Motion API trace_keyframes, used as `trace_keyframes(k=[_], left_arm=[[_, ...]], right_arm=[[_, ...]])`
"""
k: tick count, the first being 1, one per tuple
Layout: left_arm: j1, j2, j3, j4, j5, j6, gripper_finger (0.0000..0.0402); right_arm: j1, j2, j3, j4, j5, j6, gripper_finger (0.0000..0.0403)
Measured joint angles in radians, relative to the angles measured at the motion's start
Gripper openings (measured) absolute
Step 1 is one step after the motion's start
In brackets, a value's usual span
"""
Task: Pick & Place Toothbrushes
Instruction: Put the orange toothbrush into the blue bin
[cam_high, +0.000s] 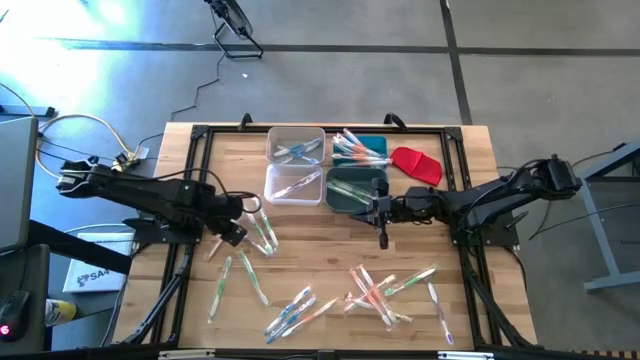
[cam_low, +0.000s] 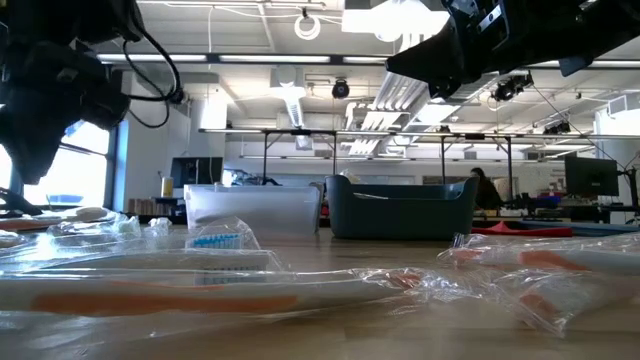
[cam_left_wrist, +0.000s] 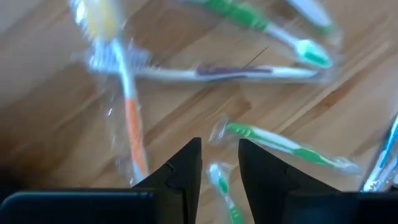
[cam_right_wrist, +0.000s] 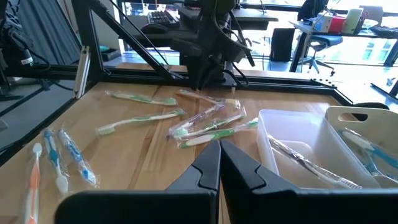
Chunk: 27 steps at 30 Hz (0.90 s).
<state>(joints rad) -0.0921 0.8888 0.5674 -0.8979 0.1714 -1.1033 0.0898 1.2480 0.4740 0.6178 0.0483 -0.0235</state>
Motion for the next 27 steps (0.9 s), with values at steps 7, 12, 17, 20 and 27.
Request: trace_keyframes(k=[7,12,17,20,27], left_arm=[[0.000,0.030,0.000,-0.025,-0.013,0.011,0.0104],[0.000,0.040,0.002,-0.014,-0.051,0.149,0.0104],[0.000,0.040,0.039,-0.017,-0.132,0.268,0.0104],[0.000,0.040,0.059,-0.026,-0.178,0.364,0.0104],[0.000,0.041,0.069,-0.053,-0.239,0.503,0.0104]], right_arm=[[0.000,0.000,0.000,0.000,0.001,0.000,0.0002],[0.000,0.000,0.000,0.000,0.001,0.000,0.0002],[0.000,0.000,0.000,0.000,0.001,0.000,0.0002],[-0.001,0.000,0.000,0.000,0.001,0.000,0.0002],[-0.001,0.000,0.000,0.000,0.001,0.000,0.0002]])
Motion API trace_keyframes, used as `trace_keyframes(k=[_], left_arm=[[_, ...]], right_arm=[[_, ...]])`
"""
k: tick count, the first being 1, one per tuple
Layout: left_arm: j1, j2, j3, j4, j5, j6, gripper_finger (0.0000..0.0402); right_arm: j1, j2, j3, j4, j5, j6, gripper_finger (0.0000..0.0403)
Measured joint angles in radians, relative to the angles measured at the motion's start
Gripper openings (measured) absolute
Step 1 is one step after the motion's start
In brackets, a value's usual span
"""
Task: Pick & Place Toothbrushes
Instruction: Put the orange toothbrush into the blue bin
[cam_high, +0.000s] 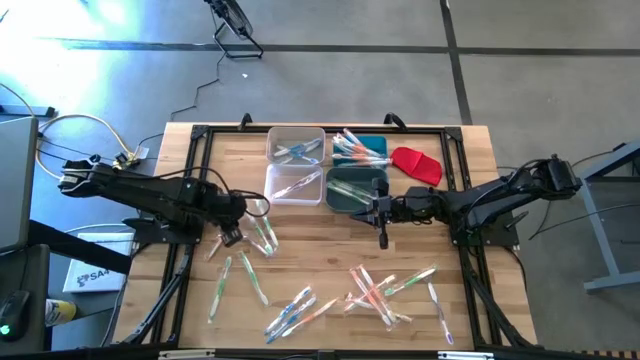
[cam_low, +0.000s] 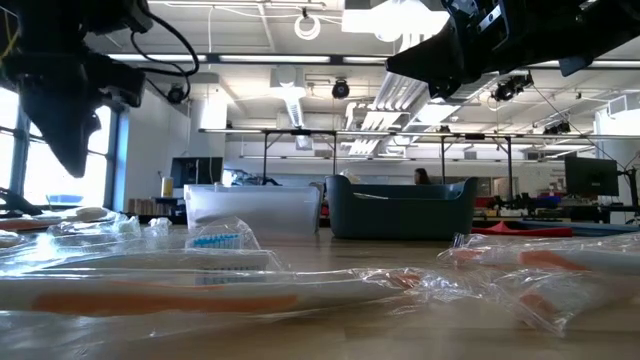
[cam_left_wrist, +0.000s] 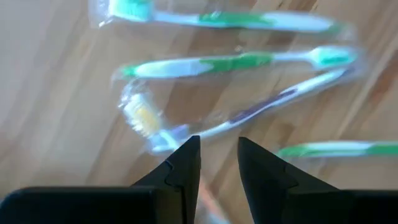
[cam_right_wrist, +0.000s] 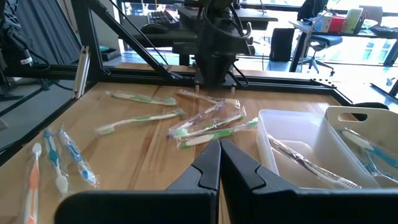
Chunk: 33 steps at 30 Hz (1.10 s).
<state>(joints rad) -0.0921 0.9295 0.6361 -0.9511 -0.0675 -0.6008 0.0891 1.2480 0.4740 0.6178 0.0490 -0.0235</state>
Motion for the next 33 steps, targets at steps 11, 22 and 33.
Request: trace_keyframes(k=[11,22,33], left_arm=[[0.000,0.032,0.000,-0.139,-0.043,0.096,0.0104],[0.000,0.047,-0.019,-0.075,0.019,-0.102,0.0128],[0.000,0.134,-0.058,-0.062,0.005,-0.104,0.0226]], right_arm=[[0.000,0.000,0.000,0.000,0.000,0.000,0.0002],[0.000,0.000,0.000,0.000,0.000,0.000,0.0002],[0.000,0.000,0.000,0.000,0.000,0.004,0.0002]])
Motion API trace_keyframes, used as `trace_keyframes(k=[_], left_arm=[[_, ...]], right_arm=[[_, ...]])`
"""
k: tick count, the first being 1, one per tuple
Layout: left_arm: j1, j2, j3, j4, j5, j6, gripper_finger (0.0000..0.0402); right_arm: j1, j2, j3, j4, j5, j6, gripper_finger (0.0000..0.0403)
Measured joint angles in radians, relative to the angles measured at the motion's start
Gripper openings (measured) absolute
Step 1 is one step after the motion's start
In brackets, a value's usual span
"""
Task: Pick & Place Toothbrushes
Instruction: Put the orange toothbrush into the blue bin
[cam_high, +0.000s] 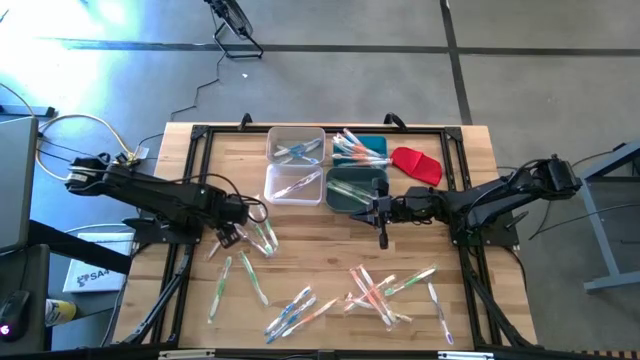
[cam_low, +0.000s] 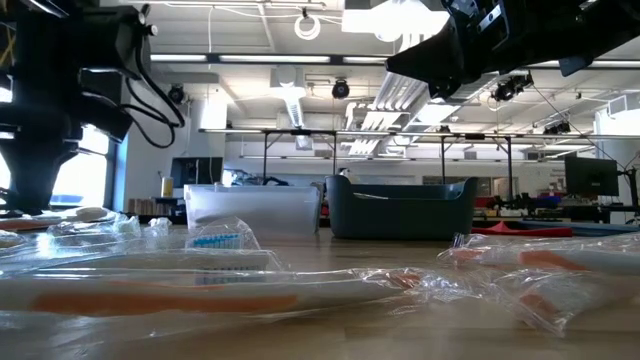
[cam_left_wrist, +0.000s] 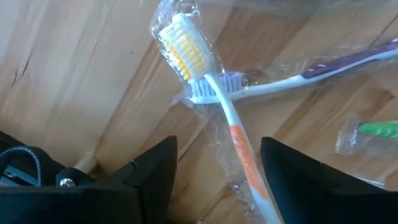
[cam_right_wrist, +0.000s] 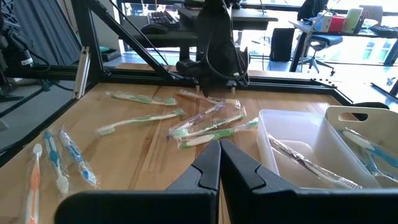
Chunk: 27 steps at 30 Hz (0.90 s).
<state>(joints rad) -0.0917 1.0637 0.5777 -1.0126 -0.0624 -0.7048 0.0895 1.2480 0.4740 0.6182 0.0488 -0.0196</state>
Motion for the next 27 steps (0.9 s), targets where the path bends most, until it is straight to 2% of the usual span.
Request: trace_keyframes(k=[18,27], left_arm=[[0.000,0.173,0.000,0.055,0.016,-0.007,0.0228],[0.000,0.212,0.000,0.114,0.034,0.003,0.0228]], right_arm=[[0.000,0.000,0.000,0.000,0.000,0.000,0.0002],[0.000,0.000,0.000,0.000,0.000,0.000,0.0002]])
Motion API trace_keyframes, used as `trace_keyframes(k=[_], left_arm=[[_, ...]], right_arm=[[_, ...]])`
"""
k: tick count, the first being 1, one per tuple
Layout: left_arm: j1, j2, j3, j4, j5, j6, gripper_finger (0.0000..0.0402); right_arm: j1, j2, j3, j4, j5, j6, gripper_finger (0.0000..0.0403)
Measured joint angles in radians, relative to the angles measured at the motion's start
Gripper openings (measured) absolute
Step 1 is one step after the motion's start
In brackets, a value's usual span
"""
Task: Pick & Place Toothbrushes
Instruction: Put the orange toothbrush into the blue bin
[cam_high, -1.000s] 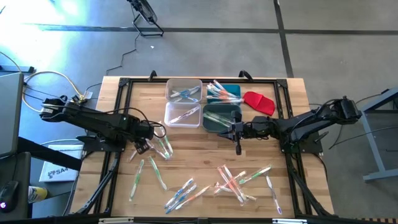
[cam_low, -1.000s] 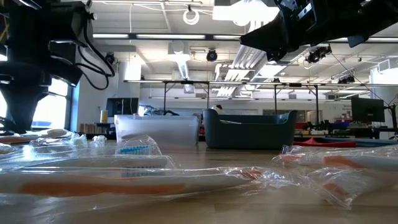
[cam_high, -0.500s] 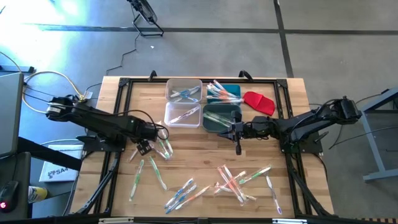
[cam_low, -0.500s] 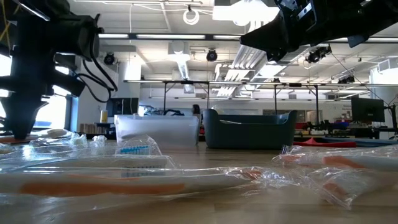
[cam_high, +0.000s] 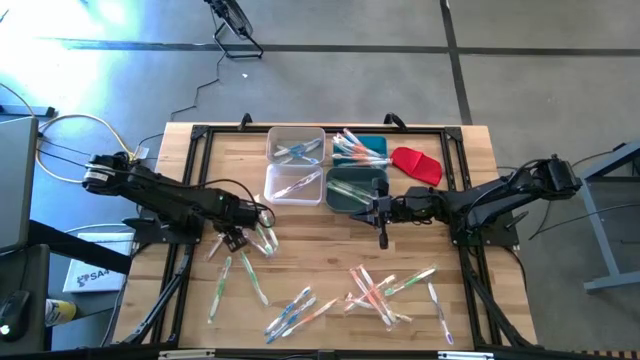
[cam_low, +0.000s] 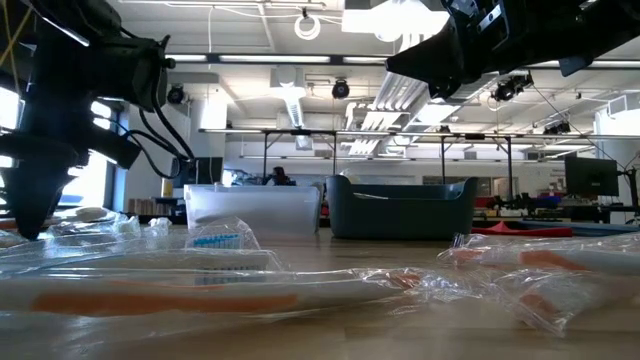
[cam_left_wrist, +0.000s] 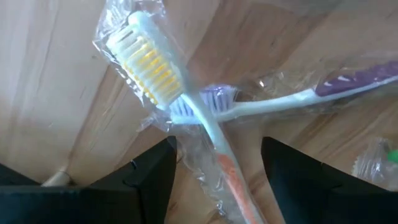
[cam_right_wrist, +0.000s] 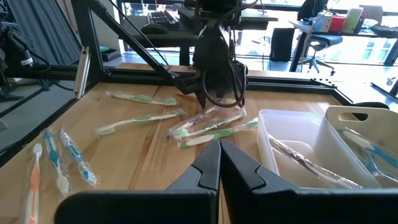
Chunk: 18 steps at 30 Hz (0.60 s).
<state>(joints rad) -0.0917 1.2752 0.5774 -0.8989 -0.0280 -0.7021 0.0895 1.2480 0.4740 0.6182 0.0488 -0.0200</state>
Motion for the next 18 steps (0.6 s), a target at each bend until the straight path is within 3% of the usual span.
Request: trace_keyframes(k=[7,18], left_arm=[[0.000,0.000,0.000,0.010,0.018,0.014,0.0222],[0.000,0.000,0.000,0.010,0.027,0.017,0.0140]], right_arm=[[0.000,0.000,0.000,0.000,0.000,0.000,0.0002],[0.000,0.000,0.000,0.000,0.000,0.000,0.0002]])
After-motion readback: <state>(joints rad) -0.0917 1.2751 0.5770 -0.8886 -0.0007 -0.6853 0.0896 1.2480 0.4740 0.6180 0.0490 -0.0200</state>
